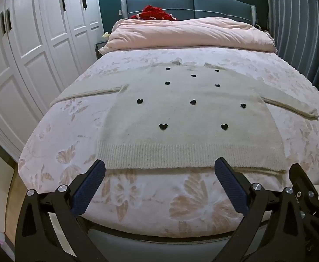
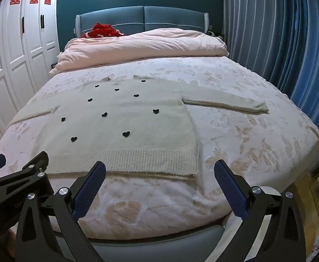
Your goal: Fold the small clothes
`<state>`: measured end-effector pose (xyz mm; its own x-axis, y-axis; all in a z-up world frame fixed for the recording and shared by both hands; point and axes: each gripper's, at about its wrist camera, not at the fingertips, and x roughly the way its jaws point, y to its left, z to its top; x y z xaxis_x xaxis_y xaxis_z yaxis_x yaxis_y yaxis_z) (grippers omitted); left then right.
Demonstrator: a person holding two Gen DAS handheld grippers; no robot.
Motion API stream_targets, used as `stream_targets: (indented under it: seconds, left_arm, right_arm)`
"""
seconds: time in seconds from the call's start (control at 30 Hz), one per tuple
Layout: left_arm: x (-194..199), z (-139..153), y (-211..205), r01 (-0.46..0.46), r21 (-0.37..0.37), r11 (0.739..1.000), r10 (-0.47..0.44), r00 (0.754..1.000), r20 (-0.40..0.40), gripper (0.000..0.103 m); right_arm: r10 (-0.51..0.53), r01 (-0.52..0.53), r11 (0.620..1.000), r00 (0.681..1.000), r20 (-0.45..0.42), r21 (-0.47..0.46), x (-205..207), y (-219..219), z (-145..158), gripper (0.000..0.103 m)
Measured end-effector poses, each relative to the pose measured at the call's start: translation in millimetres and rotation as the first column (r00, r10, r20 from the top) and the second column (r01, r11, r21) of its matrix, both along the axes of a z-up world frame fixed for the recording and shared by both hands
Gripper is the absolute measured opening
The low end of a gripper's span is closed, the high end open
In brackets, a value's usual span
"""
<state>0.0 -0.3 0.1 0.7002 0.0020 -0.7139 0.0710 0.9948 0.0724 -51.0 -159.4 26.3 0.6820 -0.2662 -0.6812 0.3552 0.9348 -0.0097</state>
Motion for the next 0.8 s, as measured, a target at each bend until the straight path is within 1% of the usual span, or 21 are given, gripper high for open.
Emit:
stream_targets:
  seconds: [0.03,0.07,0.1,0.23,0.27,0.4,0.43,0.8]
  left_arm:
    - [-0.1,0.3,-0.4,0.001,0.001,1.000,-0.001,1.000,0.001,0.098]
    - [0.2,0.1,1.3,-0.001,-0.016,1.000,0.001,1.000,-0.002,0.098]
    - [-0.1,0.4,1.6,0.000,-0.013,1.000,0.000,1.000,0.003,0.098]
    - [-2.9,-2.9,6.1,0.002,-0.014,1.000,-0.001,1.000,0.009,0.098]
    - [-3.7,-1.6,-0.2,0.000,0.006,1.000,-0.001,1.000,0.012,0.098]
    - [-2.4,-0.7,0.1,0.000,0.005,1.000,0.000,1.000,0.004,0.097]
    - [-2.8,-0.9,-1.4,0.001,0.011,1.000,-0.001,1.000,0.006,0.098]
    - [-2.1,0.5,-2.7,-0.001,0.012,1.000,0.001,1.000,0.005,0.097]
  right_arm:
    - [0.001,-0.001,1.000,1.000,-0.007,-0.016,0.4,1.3,0.0,0.098]
    - [0.001,-0.001,1.000,1.000,-0.005,-0.019,0.1,2.1,0.1,0.098]
    - [0.000,0.000,1.000,1.000,-0.011,-0.002,0.6,0.5,-0.6,0.098]
    - [-0.002,0.002,1.000,1.000,-0.007,0.003,1.2,0.1,-0.2,0.098]
    - [-0.003,0.003,1.000,1.000,-0.007,0.003,1.4,0.1,-0.1,0.098]
    - [-0.005,0.004,1.000,1.000,-0.004,-0.001,4.1,2.2,4.8,0.098]
    - [-0.001,0.001,1.000,1.000,-0.008,-0.002,1.1,-1.3,0.2,0.098]
    - [-0.002,0.002,1.000,1.000,-0.007,0.000,1.5,-1.5,0.4,0.098]
